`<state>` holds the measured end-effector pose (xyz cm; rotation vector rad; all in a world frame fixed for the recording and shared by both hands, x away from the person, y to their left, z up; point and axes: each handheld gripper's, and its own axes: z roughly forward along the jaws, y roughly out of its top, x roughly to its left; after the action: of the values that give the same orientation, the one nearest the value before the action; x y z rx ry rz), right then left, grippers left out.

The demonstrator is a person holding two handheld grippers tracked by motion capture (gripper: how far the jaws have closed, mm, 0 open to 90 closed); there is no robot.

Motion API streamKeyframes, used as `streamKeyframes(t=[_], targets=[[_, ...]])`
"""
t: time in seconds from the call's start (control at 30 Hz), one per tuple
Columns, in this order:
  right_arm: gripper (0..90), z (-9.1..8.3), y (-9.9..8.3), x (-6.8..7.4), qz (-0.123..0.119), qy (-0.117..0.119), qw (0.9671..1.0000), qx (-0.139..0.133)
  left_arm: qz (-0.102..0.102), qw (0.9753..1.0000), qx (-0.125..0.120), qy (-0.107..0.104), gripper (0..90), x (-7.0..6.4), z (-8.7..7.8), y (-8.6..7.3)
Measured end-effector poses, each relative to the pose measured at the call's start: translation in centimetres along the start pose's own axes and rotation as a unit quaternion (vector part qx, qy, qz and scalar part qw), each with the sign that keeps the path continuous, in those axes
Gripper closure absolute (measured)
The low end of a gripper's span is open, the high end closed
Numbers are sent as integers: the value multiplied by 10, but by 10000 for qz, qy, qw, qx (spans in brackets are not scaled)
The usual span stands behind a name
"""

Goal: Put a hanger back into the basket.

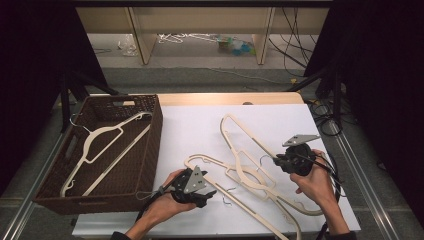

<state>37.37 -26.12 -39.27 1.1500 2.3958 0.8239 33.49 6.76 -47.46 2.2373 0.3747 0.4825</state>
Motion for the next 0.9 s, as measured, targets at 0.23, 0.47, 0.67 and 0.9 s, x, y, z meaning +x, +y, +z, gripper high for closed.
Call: streamKeyframes(t=[0.23, 0.47, 0.67, 0.9], targets=[[797, -7, 1, -2, 136, -9, 9999, -67, 373, 9987, 270, -198, 360, -3, 11, 4], [798, -8, 1, -5, 22, 17, 9998, -174, 648, 9966, 379, -335, 375, -3, 21, 8], [799, -10, 2, -6, 98, 14, 9997, -216, 759, 9938, 520, -626, 364, 1, 32, 13], [800, -10, 1, -6, 50, 9, 9994, -334, 990, 9888, 673, -888, 415, 7, 38, 20]])
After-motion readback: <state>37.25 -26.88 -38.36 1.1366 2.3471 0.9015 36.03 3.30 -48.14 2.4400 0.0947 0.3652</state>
